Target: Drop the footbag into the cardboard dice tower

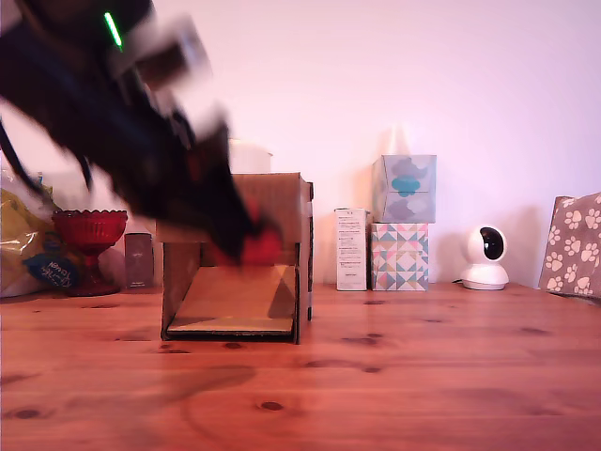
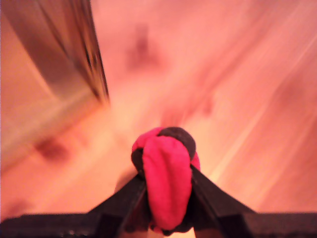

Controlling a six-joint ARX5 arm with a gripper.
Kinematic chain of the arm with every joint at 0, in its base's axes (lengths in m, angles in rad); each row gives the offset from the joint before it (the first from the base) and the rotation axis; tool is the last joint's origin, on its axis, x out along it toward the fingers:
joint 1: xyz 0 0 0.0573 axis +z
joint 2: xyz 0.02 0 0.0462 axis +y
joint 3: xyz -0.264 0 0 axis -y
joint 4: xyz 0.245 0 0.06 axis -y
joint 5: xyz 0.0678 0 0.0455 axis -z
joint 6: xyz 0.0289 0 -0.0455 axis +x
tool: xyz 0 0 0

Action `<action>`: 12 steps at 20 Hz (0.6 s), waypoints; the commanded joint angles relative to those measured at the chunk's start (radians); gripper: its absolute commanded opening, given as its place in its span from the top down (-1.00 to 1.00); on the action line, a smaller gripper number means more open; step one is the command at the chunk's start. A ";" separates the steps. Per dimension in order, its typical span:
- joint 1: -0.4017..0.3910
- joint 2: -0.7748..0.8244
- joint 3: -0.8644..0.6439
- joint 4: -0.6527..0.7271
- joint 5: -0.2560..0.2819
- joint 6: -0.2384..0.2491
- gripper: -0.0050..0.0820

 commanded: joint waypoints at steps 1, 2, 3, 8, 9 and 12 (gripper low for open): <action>-0.001 -0.043 -0.012 -0.037 -0.001 0.005 0.52; -0.001 -0.083 -0.012 -0.057 -0.010 0.005 0.52; -0.001 -0.123 -0.012 -0.074 -0.025 0.005 0.52; 0.007 -0.259 -0.012 -0.077 -0.148 0.005 0.52; 0.014 -0.267 -0.012 -0.046 -0.173 0.005 0.52; 0.033 -0.254 -0.012 0.144 -0.211 0.005 0.52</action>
